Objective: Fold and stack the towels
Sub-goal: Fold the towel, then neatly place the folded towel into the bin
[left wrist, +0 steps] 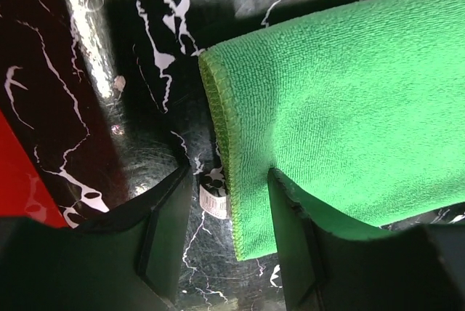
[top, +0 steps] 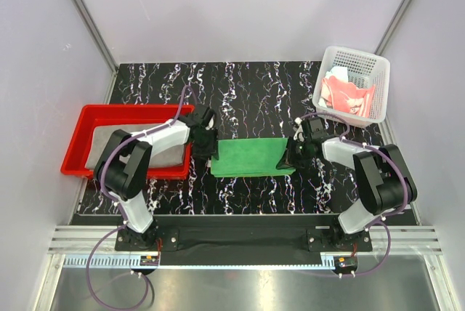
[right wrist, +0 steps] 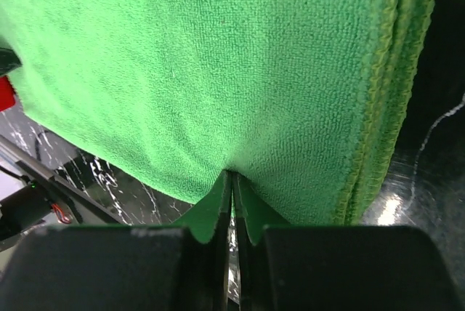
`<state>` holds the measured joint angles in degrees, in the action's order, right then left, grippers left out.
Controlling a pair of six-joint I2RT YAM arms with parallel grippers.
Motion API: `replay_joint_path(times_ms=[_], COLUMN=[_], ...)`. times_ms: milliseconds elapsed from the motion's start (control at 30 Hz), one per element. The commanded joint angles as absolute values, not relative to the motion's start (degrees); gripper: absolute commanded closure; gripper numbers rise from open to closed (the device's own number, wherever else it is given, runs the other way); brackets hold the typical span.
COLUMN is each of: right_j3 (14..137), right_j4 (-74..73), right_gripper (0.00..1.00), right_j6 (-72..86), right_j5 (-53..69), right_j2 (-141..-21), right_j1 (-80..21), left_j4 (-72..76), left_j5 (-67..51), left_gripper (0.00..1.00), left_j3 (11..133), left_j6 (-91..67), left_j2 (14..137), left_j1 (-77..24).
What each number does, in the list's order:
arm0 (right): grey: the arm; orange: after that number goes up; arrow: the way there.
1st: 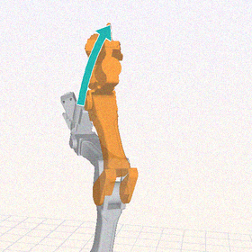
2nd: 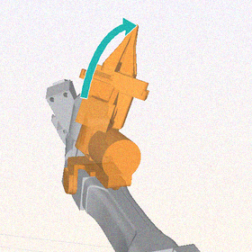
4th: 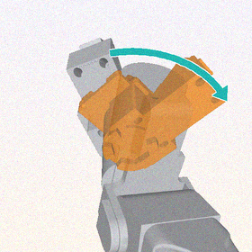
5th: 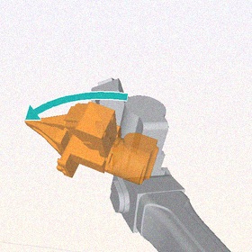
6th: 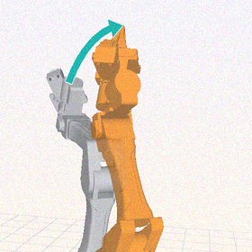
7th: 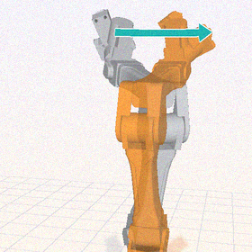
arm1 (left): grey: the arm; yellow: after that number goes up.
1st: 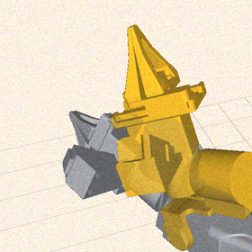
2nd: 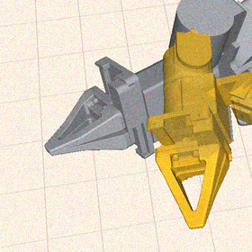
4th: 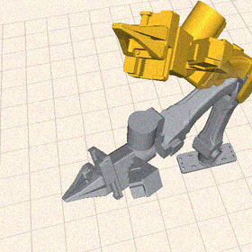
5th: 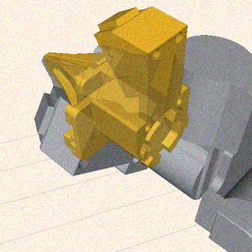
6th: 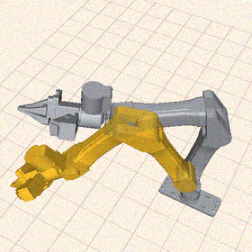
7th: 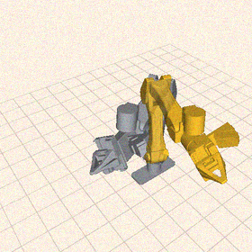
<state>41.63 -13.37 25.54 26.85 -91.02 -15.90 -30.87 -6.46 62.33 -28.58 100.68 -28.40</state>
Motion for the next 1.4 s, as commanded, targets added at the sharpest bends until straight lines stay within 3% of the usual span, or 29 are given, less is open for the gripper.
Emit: replay_joint_path(times_ms=[0,300,433,667,1367], right_j3=[40.17,43.24,44.30,45.61,52.21], right_j4=[-8.44,-14.14,-16.08,-18.19,-24.88], right_gripper=[0.92,0.90,0.90,0.90,0.88], right_j6=[27.42,26.37,25.66,24.52,20.66], right_j5=[28.04,24.70,24.17,23.73,22.41], right_j2=[-90.18,-80.78,-78.67,-74.45,-66.18], right_j1=[-15.82,-15.82,-15.82,-15.82,-15.73], left_j4=[-26.99,-23.12,-24.26,-26.62,-59.76], left_j5=[-6.94,-7.56,-5.46,-5.01,15.90], left_gripper=[0.49,0.54,0.64,1.00,1.00], left_j3=[60.83,56.78,57.13,59.06,78.75], left_j6=[-30.23,-34.01,-35.15,-36.74,-26.72], left_j2=[100.28,100.28,100.37,100.02,95.01], left_j1=[-28.30,-29.00,-29.97,-31.64,-30.24])
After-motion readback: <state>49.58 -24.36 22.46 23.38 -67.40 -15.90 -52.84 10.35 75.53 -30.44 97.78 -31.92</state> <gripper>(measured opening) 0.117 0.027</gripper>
